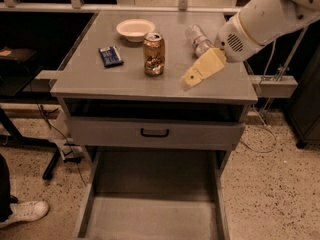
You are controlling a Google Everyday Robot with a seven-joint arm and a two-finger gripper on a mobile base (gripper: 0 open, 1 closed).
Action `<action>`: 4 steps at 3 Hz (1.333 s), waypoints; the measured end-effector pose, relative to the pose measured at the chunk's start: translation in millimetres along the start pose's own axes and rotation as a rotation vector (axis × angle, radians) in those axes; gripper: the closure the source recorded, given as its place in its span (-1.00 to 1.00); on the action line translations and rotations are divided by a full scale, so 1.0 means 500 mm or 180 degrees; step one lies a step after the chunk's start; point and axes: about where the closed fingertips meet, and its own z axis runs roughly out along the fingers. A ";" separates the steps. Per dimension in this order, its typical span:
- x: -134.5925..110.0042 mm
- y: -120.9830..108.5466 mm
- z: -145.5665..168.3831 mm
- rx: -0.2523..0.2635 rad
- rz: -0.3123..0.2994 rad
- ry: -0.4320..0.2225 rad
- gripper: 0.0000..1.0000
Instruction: Place orange can into middle drawer
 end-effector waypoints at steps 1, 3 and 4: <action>-0.090 0.001 0.041 0.0143 0.0005 -0.0330 -1.00; -0.228 -0.021 0.122 0.0284 0.0073 -0.0716 -1.00; -0.255 -0.036 0.171 0.0271 0.0109 -0.0708 -1.00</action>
Offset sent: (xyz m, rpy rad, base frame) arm 0.1020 0.1050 0.0377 0.1863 -0.2538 -0.1054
